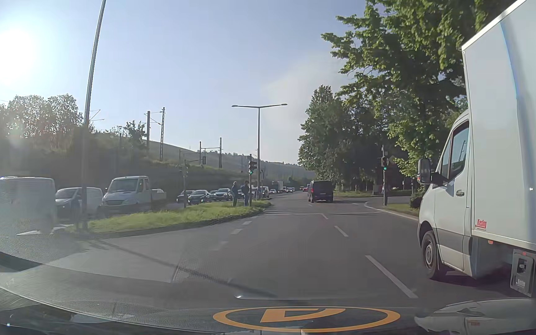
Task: Follow the waypoints while adhering to traffic rules and regulations
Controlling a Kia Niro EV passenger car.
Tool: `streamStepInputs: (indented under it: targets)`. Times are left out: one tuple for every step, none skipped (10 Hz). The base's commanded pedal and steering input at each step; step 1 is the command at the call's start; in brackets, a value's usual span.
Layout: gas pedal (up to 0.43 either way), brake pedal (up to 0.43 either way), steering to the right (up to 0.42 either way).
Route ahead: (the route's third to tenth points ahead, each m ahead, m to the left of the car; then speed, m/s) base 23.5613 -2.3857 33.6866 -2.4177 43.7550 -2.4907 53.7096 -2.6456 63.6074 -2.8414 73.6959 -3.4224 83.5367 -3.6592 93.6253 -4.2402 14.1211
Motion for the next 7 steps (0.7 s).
streamStepInputs:
  targets:
    - [0.138, 0.0, 0.001]
    - [0.138, 0.0, 0.0]
    - [0.138, 0.0, 0.001]
    - [0.11, 0.0, 0.001]
    - [0.098, 0.0, 0.001]
    - [0.098, 0.0, 0.0]
    - [0.098, 0.0, 0.0]
